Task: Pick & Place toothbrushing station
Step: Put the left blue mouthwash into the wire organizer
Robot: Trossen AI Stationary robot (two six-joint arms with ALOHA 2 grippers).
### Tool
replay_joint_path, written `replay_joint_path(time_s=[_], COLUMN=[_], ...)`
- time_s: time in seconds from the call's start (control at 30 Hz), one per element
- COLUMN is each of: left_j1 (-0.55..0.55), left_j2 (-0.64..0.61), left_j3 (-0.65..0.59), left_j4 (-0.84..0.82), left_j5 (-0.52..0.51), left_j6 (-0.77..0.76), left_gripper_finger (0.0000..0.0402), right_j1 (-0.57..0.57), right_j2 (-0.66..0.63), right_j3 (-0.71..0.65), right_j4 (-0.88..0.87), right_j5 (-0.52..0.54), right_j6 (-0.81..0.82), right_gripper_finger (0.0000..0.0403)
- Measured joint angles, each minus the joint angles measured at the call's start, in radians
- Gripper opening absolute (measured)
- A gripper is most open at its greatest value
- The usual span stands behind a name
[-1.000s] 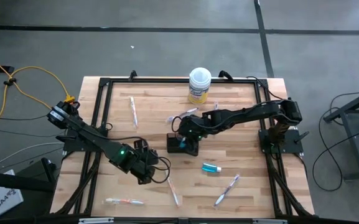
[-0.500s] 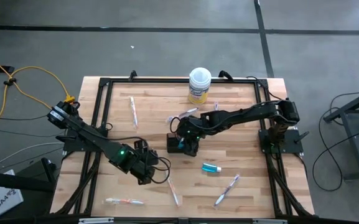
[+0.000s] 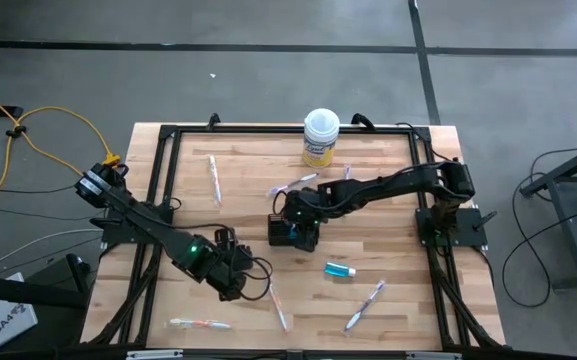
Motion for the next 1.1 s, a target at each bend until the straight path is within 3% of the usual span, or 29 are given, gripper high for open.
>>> replay_joint_path(time_s=[1.1], left_j1=[0.000], left_j2=[0.000], left_j3=[0.000], left_j4=[0.000], left_j5=[0.000], left_j6=[-0.008], left_gripper_finger=[0.0224], right_j1=[-0.006], right_j2=[0.002], right_j3=[0.000], right_j4=[-0.023], right_j5=[-0.022], right_j6=[-0.027], right_gripper_finger=[0.0099])
